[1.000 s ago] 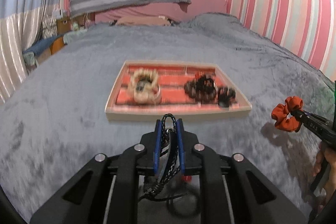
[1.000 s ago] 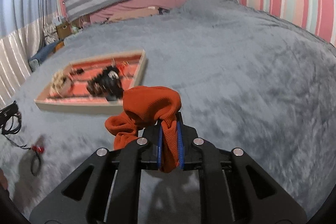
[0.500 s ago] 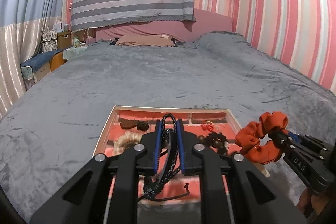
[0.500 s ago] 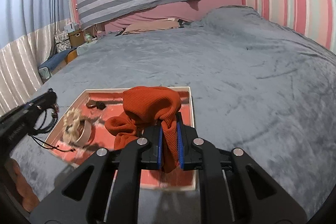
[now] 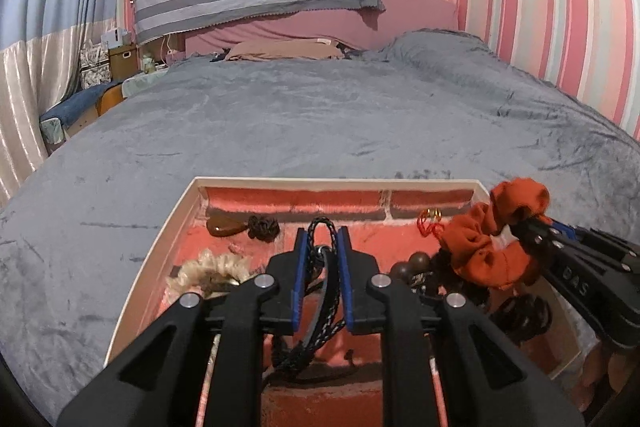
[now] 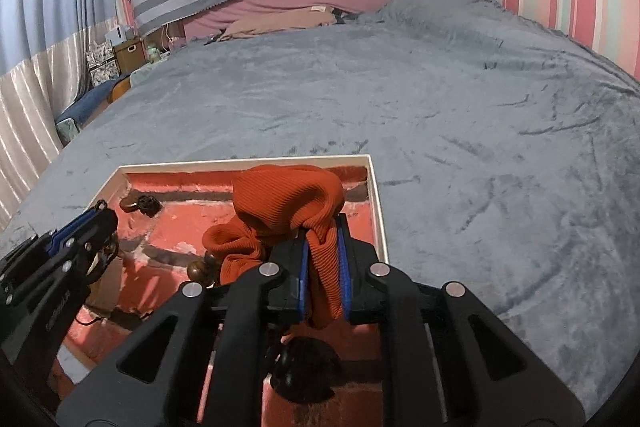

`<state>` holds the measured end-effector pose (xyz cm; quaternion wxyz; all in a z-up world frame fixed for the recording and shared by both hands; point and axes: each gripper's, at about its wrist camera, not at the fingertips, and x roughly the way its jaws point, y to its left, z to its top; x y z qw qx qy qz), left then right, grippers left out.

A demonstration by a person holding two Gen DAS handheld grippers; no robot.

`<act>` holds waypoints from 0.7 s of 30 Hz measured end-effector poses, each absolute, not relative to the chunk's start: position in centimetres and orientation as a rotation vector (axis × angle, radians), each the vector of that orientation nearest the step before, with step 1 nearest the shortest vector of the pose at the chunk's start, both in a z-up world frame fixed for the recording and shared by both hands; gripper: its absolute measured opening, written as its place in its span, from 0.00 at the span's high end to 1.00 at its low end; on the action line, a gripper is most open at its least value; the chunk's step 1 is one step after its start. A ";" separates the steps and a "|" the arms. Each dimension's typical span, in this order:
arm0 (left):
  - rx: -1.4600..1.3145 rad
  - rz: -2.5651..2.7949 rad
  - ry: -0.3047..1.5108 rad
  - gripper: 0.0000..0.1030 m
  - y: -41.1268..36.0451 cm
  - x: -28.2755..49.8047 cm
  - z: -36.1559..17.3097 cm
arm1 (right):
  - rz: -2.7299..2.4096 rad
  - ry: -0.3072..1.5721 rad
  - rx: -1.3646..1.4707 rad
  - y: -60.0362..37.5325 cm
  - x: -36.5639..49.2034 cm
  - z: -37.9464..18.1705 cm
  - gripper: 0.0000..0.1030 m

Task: Organize jewelry
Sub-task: 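Release hair tie into tray with left tool while right tool releases orange scrunchie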

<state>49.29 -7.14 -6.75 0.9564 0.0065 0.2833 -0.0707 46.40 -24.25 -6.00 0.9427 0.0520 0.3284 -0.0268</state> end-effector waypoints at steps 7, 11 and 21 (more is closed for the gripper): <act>0.060 -0.149 0.557 0.73 -7.9 48.7 -7.1 | -0.045 0.694 0.087 -23.7 46.9 -7.0 0.64; 0.046 -0.147 0.566 0.71 -7.5 48.8 -7.3 | -0.048 0.697 0.100 -23.9 46.8 -7.2 0.51; 0.037 -0.146 0.562 0.57 -7.1 48.6 -7.3 | -0.055 0.663 0.076 -24.0 45.7 -6.4 0.24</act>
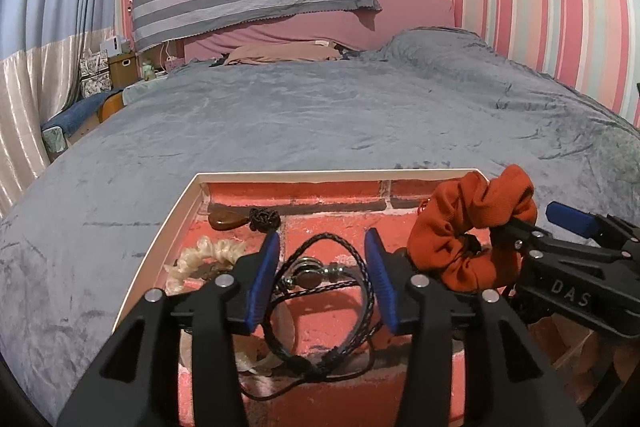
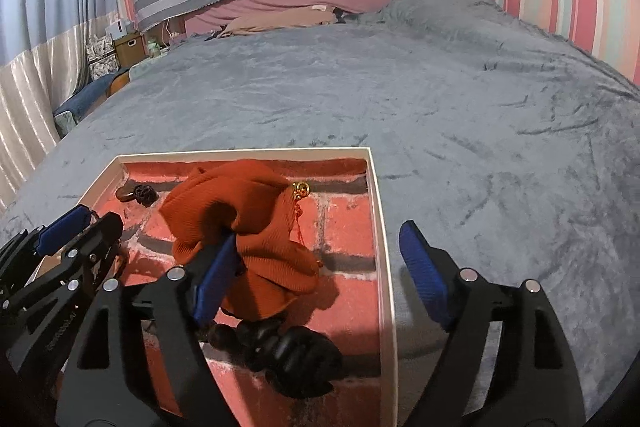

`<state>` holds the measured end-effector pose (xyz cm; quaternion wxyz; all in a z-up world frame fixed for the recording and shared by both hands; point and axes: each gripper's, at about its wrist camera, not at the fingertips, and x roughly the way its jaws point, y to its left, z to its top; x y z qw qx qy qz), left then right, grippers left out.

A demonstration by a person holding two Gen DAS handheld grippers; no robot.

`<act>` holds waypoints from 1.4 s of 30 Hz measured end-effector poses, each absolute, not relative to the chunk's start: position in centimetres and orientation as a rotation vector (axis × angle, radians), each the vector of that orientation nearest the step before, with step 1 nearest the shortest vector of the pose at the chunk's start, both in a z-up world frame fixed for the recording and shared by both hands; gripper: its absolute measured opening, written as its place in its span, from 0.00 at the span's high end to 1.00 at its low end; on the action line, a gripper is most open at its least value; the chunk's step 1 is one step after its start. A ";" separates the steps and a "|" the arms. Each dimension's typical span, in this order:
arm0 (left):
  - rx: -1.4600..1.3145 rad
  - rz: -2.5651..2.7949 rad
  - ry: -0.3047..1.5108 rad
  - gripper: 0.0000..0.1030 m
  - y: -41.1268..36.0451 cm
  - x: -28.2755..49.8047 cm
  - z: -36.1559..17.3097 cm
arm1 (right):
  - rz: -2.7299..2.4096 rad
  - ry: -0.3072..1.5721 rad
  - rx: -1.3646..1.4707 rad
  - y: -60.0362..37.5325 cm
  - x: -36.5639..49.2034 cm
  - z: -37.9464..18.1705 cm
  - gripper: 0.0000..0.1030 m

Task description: Organize jewelry

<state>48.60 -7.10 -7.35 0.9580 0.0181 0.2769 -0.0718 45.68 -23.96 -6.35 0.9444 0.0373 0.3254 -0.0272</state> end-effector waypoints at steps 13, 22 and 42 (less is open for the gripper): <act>0.036 -0.187 0.574 0.43 -6.7 46.8 -7.5 | -0.117 0.624 0.047 -24.7 43.6 -5.6 0.08; 0.050 -0.236 0.651 0.40 -5.7 42.0 -8.2 | -0.151 0.572 0.038 -25.6 37.1 -3.7 0.07; 0.071 -0.026 0.563 0.25 1.3 20.0 -5.0 | -0.063 0.505 -0.046 -19.1 14.3 0.2 0.05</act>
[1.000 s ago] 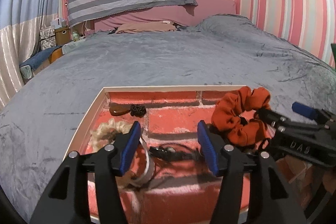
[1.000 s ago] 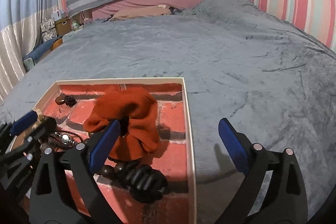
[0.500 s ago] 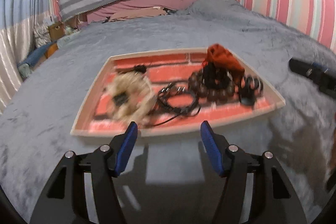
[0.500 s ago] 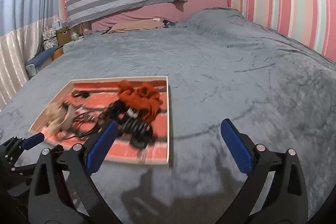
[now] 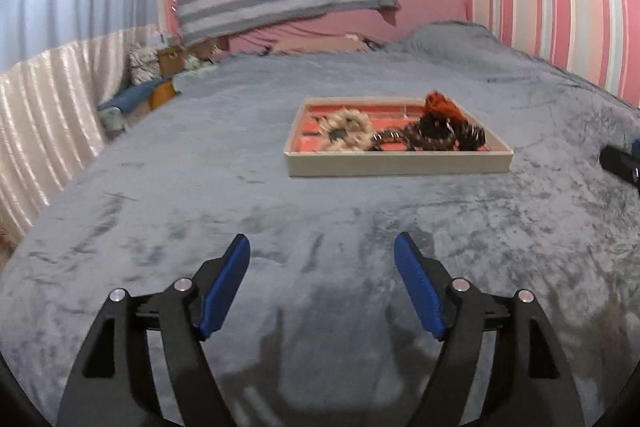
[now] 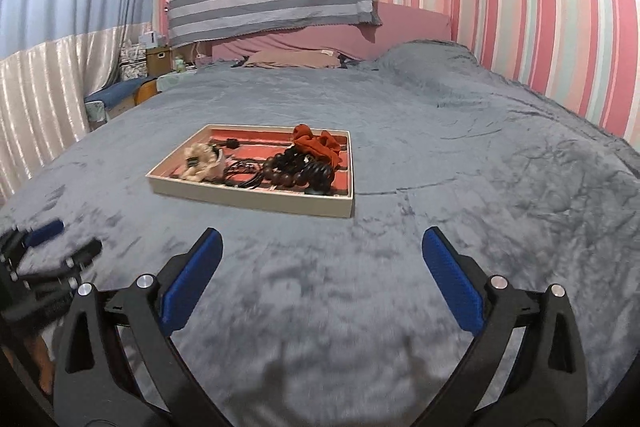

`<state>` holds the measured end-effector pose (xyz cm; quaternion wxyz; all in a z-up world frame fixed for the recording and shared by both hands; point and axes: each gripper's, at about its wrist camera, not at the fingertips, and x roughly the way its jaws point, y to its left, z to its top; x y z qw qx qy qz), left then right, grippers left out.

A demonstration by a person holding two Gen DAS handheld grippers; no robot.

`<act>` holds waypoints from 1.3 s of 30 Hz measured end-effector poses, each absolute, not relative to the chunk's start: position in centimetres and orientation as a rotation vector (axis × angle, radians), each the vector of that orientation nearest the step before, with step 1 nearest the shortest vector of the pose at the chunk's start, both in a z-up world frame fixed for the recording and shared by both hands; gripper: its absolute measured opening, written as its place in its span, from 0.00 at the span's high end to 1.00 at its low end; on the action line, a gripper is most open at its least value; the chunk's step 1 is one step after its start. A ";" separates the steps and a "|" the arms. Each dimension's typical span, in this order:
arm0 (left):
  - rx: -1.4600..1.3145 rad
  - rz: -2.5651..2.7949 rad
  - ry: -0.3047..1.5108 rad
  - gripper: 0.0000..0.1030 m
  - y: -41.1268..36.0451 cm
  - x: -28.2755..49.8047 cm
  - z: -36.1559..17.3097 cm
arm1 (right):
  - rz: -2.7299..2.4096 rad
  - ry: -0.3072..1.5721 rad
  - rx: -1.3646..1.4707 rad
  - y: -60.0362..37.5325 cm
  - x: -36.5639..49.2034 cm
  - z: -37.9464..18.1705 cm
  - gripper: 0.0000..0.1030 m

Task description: Organize jewelry

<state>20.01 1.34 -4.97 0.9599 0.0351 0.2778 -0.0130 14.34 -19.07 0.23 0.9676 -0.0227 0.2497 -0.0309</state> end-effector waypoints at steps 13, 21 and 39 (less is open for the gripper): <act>0.103 0.072 0.436 0.08 -0.6 18.2 -0.5 | -0.106 0.442 -0.016 -19.7 11.1 2.2 0.04; 0.125 0.075 0.416 0.08 -1.4 16.5 -0.4 | -0.115 0.442 0.032 -20.7 11.3 1.8 0.04; 0.082 0.053 0.395 0.04 -1.5 13.4 1.8 | -0.131 0.382 -0.007 -19.3 9.2 3.4 0.04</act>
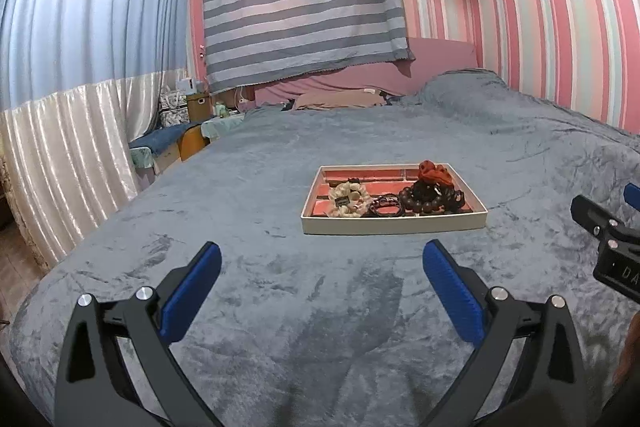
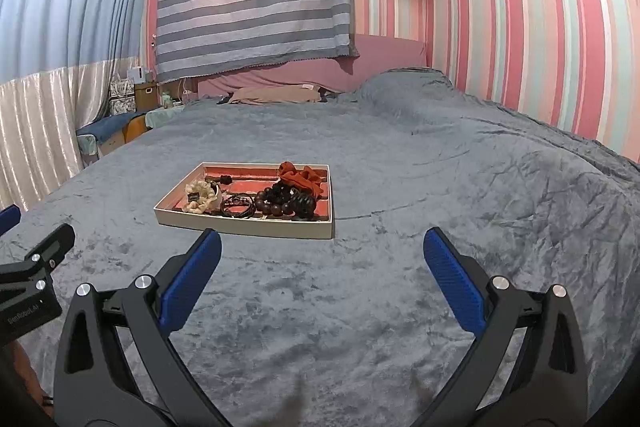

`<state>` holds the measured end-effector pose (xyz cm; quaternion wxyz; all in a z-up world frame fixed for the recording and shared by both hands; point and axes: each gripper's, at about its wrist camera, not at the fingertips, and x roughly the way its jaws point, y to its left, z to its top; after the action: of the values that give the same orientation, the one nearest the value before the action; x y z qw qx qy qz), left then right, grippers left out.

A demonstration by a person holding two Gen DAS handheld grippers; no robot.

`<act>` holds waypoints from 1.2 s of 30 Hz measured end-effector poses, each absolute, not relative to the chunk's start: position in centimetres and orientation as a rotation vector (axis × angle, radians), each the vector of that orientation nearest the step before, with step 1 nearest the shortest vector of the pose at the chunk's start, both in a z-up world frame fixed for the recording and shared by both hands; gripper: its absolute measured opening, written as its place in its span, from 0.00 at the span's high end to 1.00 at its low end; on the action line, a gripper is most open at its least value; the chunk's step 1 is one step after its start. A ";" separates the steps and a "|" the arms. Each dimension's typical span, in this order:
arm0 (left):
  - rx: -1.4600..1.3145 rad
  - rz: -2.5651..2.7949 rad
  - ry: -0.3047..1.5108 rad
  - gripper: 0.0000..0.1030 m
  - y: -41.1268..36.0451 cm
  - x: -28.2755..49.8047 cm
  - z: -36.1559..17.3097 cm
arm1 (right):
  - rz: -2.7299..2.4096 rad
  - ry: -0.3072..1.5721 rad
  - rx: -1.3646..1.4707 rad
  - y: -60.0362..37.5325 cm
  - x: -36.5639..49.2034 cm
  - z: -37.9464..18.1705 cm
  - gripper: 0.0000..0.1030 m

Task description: Organize jewelry

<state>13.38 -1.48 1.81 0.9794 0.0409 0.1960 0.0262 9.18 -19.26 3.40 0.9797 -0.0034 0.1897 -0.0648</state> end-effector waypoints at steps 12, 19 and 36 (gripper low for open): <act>0.061 0.049 0.349 0.04 -1.3 12.1 2.6 | -0.122 0.367 -0.019 -18.6 8.4 3.4 0.04; 0.042 0.057 0.333 0.04 -0.8 11.6 3.0 | -0.121 0.359 -0.029 -18.2 8.0 3.4 0.04; 0.031 0.074 0.338 0.04 -0.4 11.8 2.9 | -0.117 0.347 -0.039 -17.5 7.4 3.6 0.04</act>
<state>11.75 -0.43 2.91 0.9849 0.0154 0.1683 0.0366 7.37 -17.50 3.62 0.9831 -0.0192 0.1723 -0.0583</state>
